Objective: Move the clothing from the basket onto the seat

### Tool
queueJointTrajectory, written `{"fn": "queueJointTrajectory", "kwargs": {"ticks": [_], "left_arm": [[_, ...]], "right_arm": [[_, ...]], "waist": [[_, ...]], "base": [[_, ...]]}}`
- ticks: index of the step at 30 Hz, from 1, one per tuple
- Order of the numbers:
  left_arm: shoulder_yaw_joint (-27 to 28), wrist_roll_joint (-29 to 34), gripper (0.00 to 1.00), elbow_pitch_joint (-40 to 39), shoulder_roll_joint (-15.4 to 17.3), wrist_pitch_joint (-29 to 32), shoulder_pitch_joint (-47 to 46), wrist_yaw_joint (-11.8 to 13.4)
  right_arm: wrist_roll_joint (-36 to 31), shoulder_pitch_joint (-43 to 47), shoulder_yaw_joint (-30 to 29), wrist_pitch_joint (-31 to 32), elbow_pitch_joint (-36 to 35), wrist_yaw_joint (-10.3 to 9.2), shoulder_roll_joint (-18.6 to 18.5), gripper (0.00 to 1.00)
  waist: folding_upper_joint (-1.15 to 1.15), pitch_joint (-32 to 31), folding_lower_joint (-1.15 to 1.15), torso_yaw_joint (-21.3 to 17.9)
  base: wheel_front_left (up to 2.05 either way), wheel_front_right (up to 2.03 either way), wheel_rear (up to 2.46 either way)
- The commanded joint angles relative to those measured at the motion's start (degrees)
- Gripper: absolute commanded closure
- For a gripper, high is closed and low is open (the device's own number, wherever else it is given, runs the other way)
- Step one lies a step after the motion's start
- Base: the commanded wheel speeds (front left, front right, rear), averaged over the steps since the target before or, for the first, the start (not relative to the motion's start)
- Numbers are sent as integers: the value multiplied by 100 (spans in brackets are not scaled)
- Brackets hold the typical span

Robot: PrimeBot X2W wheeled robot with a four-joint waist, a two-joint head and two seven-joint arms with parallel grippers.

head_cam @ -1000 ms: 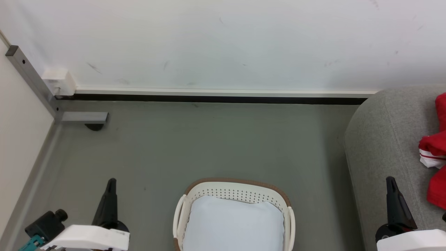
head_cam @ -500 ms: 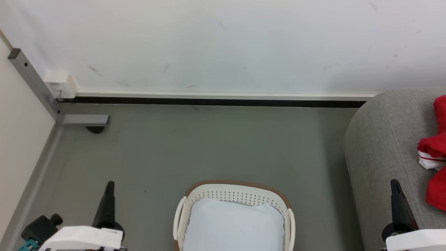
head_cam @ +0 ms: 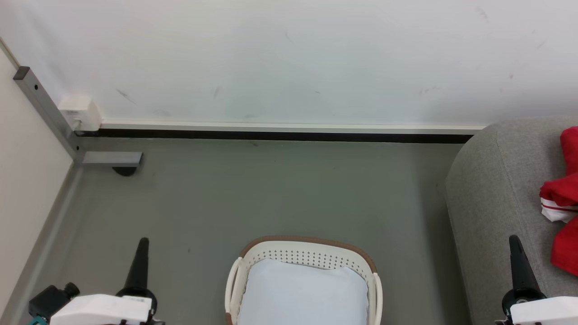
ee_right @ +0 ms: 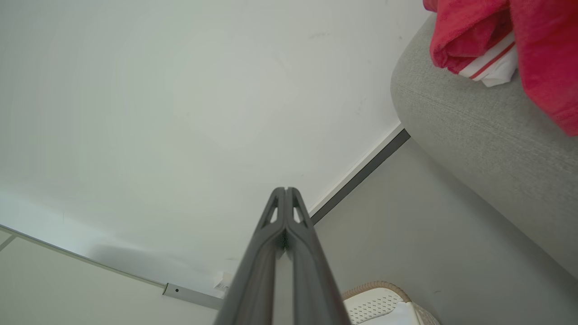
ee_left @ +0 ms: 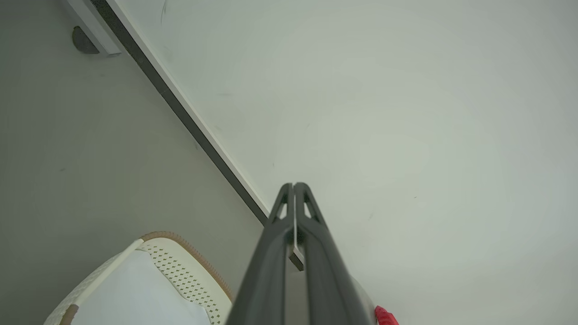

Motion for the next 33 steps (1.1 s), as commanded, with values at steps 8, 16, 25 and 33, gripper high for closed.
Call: {"fn": "queueJointTrajectory", "kwargs": {"ticks": [8,16,25,33], "left_arm": [[101,-550,100,-1,-13,156,-73,-49],[163,-945,100,36,-49,274,-73,-77],[223,-1364,100,75,-85,397,-73,-92],[270,-1706,100,105,-113,501,-72,-118]], "right_arm": [[550,-133,-93,143,16,-7,7,100],[966,-142,-147,259,53,-8,24,100],[1387,-143,-212,388,90,-9,44,100],[1740,-146,-263,491,126,-10,56,100]], "waist": [[0,-41,0,3],[0,-80,0,5],[0,-124,0,8],[0,-162,0,11]], "base": [[0,0,0],[0,0,0],[0,0,0],[0,0,0]]}}
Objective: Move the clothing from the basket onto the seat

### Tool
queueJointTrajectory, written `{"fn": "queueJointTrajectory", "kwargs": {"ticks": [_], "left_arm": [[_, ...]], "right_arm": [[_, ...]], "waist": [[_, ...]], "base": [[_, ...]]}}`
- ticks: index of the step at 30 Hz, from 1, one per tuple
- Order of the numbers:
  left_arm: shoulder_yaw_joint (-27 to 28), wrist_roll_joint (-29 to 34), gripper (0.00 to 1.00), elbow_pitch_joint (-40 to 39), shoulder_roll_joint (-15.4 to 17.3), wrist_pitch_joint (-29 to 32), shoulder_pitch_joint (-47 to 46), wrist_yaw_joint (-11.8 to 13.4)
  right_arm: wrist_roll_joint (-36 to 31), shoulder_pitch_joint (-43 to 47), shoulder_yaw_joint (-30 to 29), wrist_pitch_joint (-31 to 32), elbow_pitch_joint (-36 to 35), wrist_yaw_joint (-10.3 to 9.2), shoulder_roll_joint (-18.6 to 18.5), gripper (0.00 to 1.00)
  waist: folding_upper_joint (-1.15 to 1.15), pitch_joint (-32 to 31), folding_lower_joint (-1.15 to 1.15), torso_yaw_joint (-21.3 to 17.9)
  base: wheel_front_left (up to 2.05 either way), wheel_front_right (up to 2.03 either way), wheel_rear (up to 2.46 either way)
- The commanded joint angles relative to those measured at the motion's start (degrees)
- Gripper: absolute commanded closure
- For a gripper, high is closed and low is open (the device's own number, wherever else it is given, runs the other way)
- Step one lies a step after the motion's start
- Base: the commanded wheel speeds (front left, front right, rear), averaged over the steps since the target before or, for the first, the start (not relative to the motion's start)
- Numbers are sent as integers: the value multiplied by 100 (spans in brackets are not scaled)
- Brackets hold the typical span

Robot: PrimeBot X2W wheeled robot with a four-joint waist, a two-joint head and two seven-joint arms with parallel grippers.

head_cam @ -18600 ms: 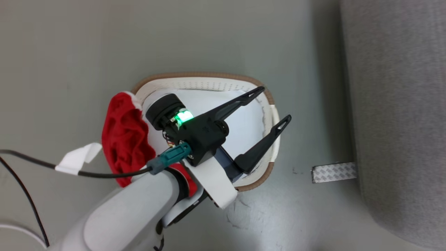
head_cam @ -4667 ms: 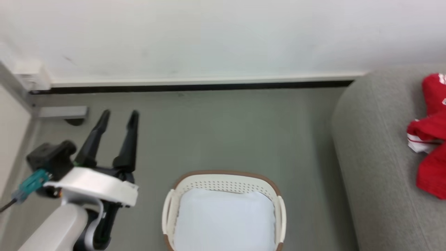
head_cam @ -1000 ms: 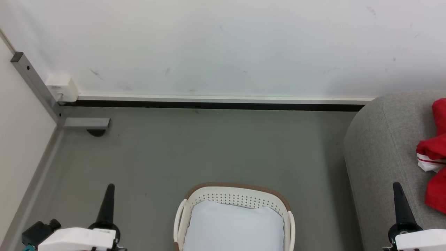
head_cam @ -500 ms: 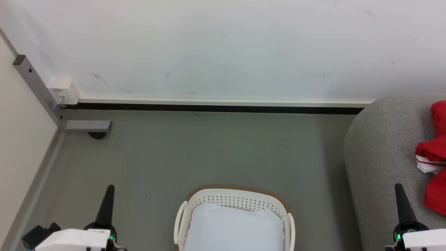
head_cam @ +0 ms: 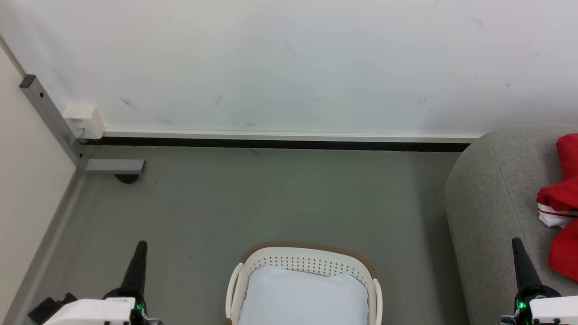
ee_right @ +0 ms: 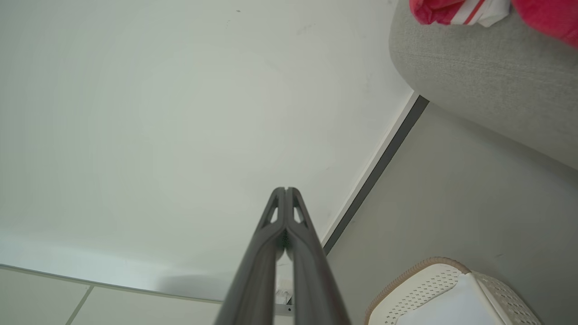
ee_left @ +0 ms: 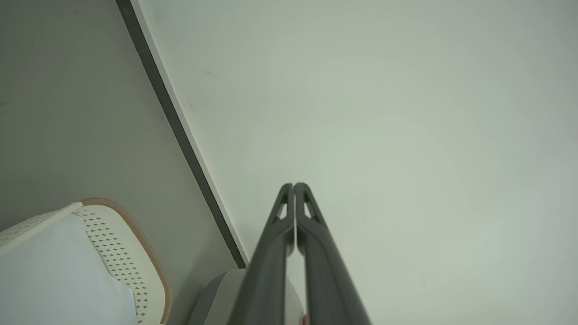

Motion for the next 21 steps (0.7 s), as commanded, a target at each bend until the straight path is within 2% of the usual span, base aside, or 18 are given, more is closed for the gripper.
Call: {"fn": "queueJointTrajectory", "kwargs": {"ticks": [1,21], "left_arm": [[34,-146,100,0,-1,51,-63,-44],[143,-877,100,63,-60,261,-59,-82]], "right_arm": [[153,-75,-40,45,-1,-9,-6,100],[887,-86,-158,271,76,-11,30,100]], "waist": [[0,-9,0,1],[0,-101,0,6]], "base": [[0,0,0],[0,0,0]]}}
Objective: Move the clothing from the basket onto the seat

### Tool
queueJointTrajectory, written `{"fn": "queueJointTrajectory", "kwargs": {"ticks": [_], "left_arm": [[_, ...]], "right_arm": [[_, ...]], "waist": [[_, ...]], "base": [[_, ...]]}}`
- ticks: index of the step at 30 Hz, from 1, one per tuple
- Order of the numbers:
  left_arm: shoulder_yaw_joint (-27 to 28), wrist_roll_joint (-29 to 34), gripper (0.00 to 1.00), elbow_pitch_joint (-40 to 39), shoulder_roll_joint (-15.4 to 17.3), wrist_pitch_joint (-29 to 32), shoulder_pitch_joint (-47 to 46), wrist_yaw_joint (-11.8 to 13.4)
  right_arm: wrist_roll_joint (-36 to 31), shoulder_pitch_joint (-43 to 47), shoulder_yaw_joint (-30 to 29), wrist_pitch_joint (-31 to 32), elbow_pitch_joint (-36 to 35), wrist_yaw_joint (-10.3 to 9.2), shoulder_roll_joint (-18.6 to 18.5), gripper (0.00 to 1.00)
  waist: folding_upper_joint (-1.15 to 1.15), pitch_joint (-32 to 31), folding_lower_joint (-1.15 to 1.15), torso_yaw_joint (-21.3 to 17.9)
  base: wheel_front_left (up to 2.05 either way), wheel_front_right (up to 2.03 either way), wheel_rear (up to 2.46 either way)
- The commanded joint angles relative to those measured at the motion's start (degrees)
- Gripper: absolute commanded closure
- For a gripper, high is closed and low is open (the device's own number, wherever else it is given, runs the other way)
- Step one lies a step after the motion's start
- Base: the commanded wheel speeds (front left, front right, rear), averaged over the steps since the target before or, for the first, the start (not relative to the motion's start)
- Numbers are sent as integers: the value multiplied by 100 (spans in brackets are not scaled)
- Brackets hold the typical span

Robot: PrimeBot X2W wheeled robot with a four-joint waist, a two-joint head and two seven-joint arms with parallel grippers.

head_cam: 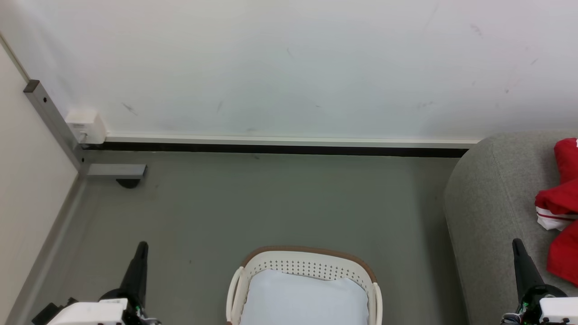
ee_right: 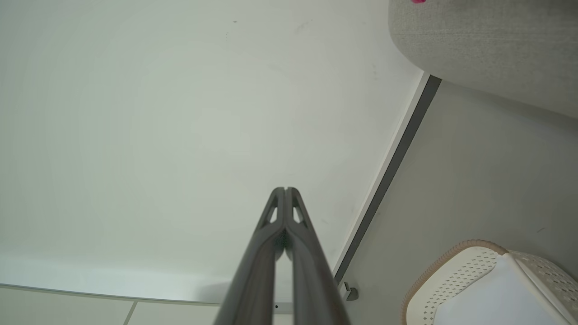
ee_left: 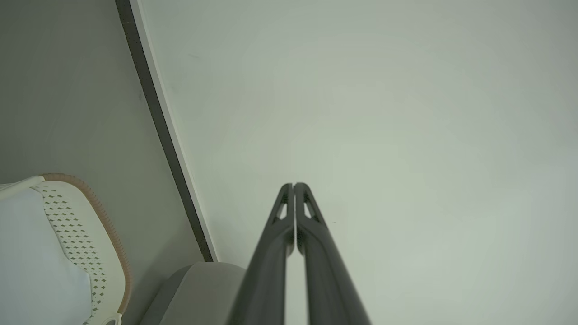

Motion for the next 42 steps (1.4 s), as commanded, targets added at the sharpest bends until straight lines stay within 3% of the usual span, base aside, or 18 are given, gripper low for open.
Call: {"fn": "queueJointTrajectory", "kwargs": {"ticks": [1,12,42], "left_arm": [[36,-131,100,0,7,29,-51,-36],[84,-505,100,35,-25,146,-48,-59],[78,-487,100,32,-24,141,-46,-54]], "right_arm": [[84,-50,-36,37,18,-11,-17,100],[462,-64,-95,154,54,-12,7,100],[387,-70,-139,188,55,-12,47,100]], "waist": [[0,-5,0,1],[0,-58,0,4],[0,-58,0,4]], "base": [[0,0,0],[0,0,0],[0,0,0]]}}
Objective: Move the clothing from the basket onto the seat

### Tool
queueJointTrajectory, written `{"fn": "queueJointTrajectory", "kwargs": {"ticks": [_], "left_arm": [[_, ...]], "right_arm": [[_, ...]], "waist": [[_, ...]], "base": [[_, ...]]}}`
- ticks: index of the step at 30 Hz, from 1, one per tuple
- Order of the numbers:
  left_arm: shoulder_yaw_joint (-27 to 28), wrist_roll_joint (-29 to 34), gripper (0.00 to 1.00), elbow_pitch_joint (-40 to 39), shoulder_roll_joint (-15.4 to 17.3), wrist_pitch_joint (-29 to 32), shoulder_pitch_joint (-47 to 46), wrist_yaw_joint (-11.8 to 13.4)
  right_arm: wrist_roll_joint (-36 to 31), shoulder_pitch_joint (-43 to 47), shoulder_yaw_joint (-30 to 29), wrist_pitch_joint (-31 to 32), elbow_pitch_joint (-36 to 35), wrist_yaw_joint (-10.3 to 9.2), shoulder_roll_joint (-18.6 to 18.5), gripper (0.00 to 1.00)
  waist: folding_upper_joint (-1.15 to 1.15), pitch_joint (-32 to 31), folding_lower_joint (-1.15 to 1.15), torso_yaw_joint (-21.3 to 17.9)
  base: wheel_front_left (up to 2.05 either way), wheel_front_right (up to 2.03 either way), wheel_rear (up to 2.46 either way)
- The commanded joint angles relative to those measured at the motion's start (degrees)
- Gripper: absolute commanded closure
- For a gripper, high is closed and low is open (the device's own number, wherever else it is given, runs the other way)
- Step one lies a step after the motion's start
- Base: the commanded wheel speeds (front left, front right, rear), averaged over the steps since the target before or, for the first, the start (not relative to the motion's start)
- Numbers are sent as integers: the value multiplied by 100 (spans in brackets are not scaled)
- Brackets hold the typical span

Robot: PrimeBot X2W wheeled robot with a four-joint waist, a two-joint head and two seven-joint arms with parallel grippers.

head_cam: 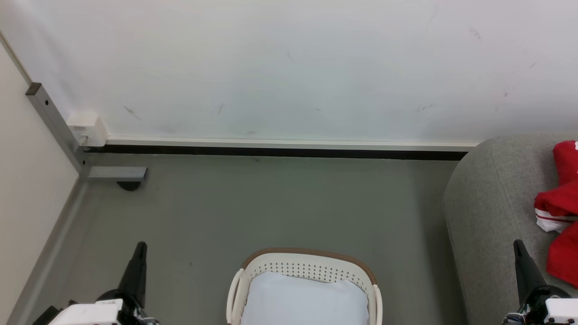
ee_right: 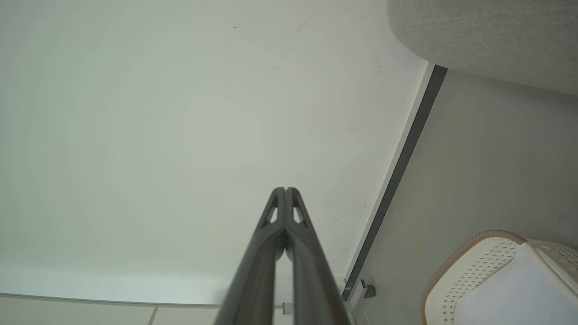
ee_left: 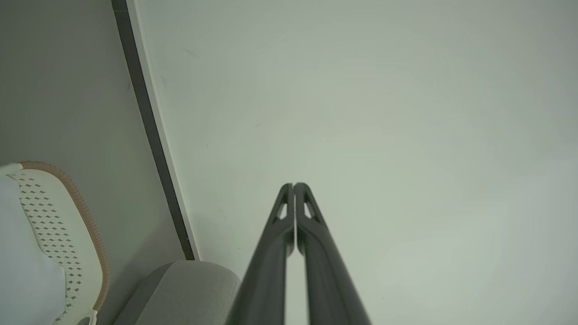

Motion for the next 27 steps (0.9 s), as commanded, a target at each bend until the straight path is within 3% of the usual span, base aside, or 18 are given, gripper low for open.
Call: {"fn": "queueJointTrajectory", "kwargs": {"ticks": [1,27], "left_arm": [[8,-76,100,0,9,23,-41,-28],[7,-77,100,-1,10,22,-40,-28]], "right_arm": [[-18,-62,-16,21,13,-12,3,100],[-50,-66,-46,43,15,-12,24,100]], "waist": [[0,0,0,0],[0,0,0,0]], "base": [[0,0,0],[0,0,0]]}}
